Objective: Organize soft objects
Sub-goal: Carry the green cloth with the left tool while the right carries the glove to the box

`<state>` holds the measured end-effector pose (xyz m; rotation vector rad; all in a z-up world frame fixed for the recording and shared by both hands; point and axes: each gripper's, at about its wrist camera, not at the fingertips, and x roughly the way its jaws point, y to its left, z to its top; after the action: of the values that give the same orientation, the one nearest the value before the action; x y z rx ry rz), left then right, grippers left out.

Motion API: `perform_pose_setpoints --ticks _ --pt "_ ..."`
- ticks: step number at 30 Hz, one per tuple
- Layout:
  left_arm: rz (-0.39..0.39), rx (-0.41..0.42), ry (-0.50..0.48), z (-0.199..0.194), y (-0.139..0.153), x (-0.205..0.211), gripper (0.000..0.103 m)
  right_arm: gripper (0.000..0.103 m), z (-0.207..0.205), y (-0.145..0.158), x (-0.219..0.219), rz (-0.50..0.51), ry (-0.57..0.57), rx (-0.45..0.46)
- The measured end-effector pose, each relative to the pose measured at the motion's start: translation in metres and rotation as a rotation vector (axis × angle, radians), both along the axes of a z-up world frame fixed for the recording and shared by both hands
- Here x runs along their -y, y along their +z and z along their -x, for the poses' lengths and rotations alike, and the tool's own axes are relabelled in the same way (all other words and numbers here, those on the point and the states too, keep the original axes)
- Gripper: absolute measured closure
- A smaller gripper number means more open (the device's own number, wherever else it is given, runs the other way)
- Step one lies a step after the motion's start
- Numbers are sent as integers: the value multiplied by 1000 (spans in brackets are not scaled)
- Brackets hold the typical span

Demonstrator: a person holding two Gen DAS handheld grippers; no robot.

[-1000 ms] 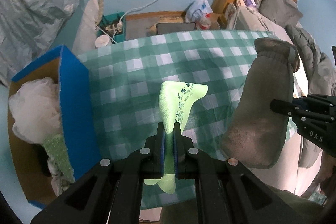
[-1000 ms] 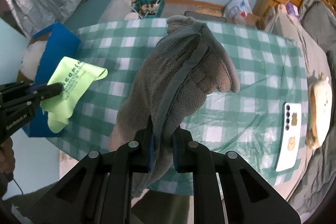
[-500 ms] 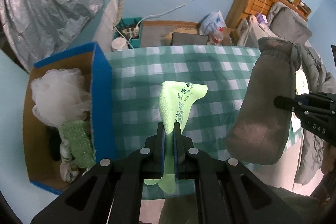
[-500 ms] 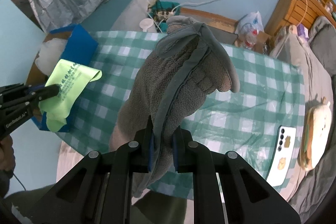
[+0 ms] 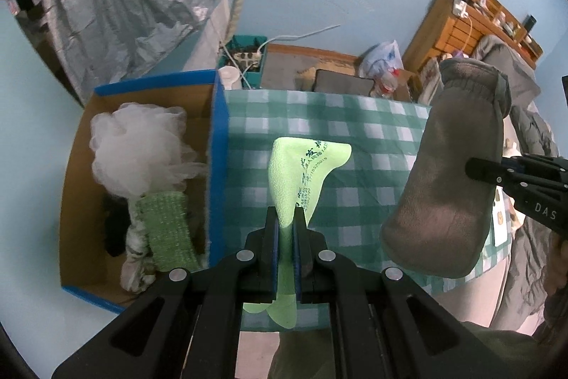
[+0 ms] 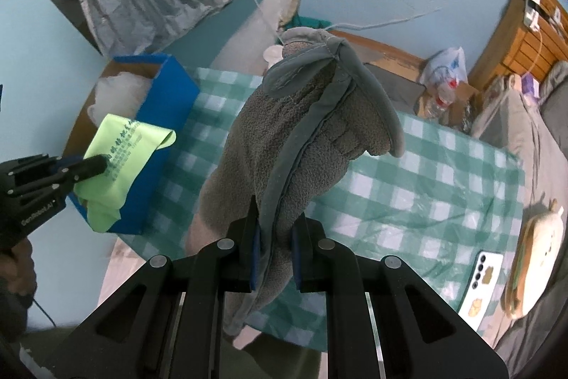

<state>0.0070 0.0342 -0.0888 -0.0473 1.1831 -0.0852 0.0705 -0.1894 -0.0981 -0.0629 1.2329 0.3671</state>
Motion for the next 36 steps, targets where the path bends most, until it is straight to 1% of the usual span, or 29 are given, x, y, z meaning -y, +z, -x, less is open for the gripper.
perform_pose_setpoints --ticks 9,23,30,36 --pt "-5 15 62 5 11 -43 97 90 -10 12 -43 -36 57 22" --pt "-13 34 161 12 19 -107 97 90 -24 22 -128 -84 179 43" --pt "-27 33 205 16 16 -140 97 90 -32 21 -169 -101 232 45" --pt "-35 21 236 14 6 -164 97 90 -38 14 -198 -111 275 29"
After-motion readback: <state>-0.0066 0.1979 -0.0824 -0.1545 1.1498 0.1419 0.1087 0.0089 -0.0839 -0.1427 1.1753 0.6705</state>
